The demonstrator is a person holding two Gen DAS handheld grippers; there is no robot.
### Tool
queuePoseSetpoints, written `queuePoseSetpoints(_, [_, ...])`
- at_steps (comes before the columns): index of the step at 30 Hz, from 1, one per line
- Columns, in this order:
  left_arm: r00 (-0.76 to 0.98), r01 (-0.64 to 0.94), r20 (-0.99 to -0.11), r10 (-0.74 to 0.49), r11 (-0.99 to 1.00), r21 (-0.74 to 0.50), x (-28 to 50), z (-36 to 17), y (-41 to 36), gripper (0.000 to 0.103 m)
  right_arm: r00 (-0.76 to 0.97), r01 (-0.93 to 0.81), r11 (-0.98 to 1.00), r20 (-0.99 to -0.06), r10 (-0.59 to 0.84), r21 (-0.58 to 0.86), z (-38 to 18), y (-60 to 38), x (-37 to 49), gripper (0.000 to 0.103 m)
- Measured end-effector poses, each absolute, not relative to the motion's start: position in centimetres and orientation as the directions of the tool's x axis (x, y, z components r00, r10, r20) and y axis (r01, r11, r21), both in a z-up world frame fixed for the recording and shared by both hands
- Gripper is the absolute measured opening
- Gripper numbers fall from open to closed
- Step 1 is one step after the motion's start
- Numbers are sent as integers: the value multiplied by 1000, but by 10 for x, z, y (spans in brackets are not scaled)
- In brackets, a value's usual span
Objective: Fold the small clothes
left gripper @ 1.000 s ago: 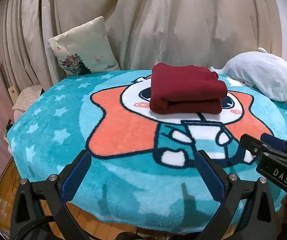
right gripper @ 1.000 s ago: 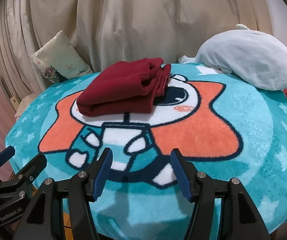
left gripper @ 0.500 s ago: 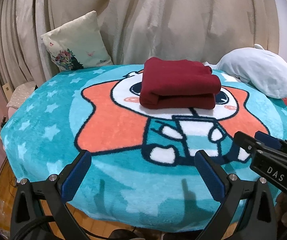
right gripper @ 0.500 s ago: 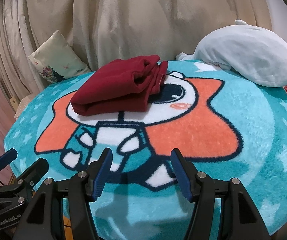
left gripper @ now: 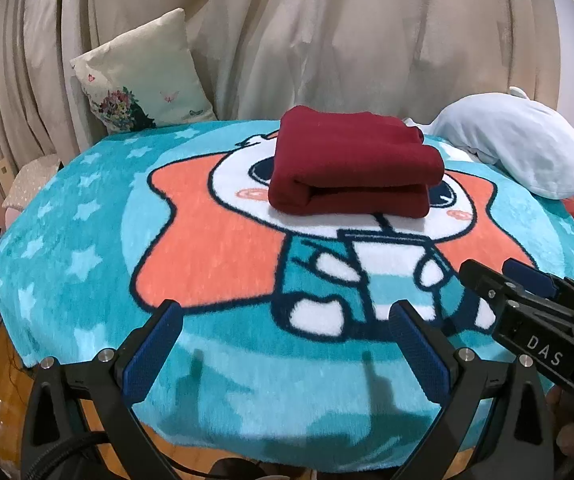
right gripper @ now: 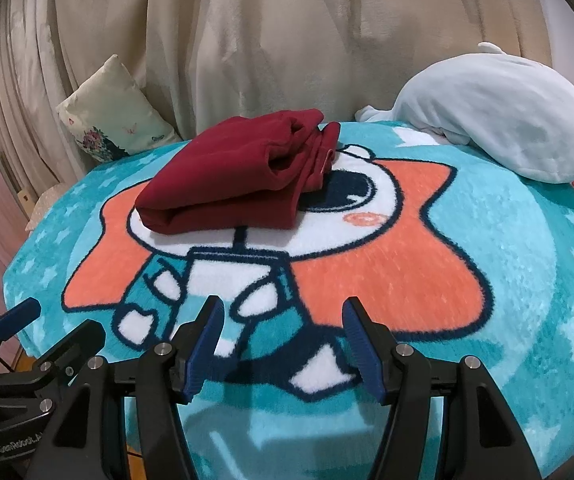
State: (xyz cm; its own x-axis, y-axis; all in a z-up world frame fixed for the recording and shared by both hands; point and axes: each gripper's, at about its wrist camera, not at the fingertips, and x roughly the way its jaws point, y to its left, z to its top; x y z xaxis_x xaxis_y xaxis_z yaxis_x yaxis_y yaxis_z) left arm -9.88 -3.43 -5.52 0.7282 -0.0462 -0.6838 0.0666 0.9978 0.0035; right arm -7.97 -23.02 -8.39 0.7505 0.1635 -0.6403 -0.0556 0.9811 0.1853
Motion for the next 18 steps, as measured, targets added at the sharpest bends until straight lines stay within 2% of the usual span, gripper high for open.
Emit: queuePoseSetpoints(18, [726,57,-687,-46,998,-7,-81,-60,-22,103,733,-8,996,-677,63,84,-88,-224,-62,66])
